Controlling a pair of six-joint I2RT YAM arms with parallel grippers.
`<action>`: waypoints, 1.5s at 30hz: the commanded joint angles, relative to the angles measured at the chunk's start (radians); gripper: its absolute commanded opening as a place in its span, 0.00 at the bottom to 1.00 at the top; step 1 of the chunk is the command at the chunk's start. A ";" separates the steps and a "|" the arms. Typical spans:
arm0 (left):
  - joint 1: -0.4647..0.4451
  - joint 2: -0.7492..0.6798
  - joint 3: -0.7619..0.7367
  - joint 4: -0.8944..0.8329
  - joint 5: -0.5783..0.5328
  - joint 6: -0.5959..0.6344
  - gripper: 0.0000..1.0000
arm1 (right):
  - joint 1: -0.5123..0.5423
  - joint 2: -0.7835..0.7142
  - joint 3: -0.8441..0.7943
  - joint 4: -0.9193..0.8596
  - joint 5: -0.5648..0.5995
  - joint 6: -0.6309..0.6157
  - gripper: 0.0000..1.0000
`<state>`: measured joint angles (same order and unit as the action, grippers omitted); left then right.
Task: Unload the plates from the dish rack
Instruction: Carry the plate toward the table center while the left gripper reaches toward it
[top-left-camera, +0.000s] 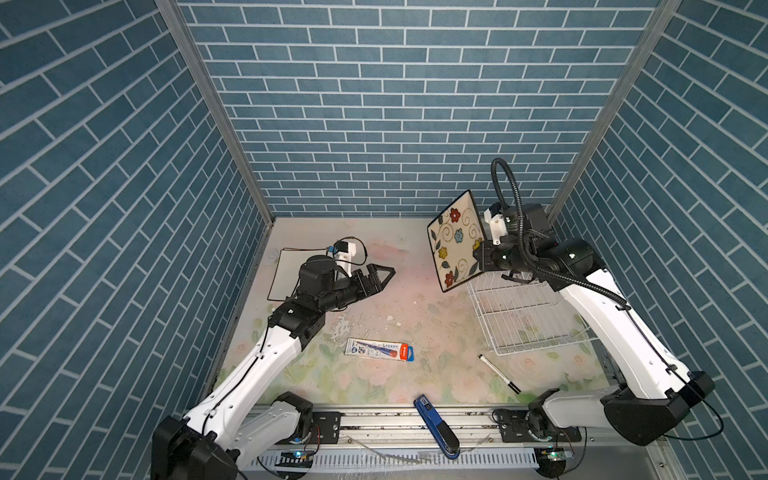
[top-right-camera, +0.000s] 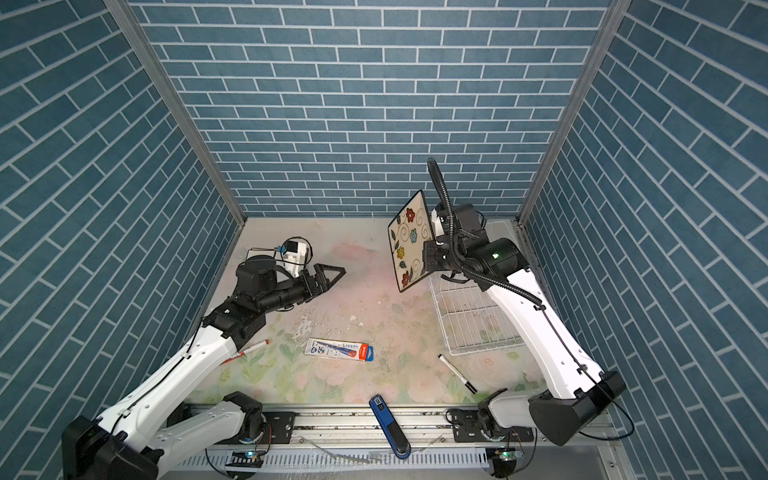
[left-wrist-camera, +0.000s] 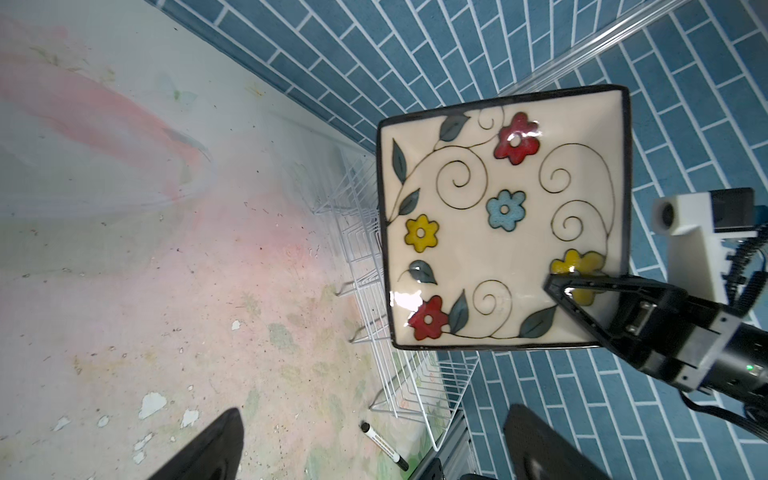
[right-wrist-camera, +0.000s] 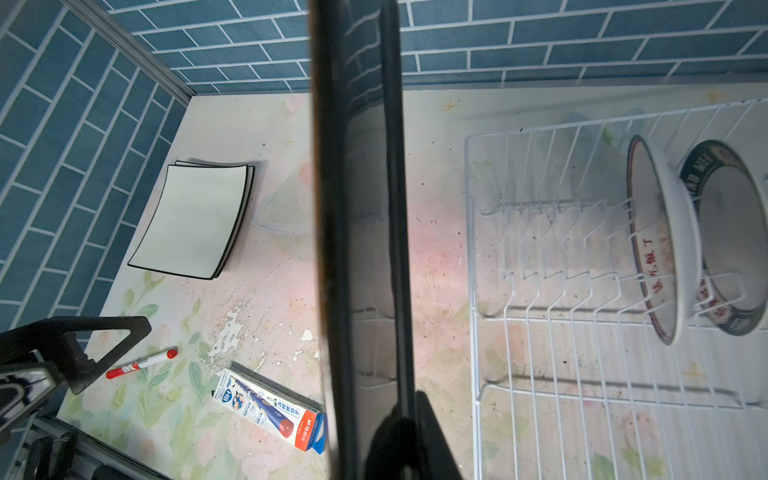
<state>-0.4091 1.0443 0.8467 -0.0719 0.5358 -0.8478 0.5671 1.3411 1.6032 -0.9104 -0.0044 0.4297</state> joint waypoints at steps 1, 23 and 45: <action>0.033 0.013 0.025 0.054 0.071 0.013 1.00 | -0.019 -0.051 -0.035 0.343 -0.111 0.112 0.00; 0.213 0.171 0.055 0.144 0.288 -0.032 0.98 | -0.210 0.041 -0.324 0.896 -0.671 0.396 0.00; 0.219 0.283 0.050 0.357 0.292 -0.072 0.92 | -0.211 -0.045 -0.580 1.202 -0.835 0.510 0.00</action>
<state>-0.1997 1.3090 0.8696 0.2508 0.8021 -0.9485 0.3569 1.3609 1.0367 0.0174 -0.7296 0.9016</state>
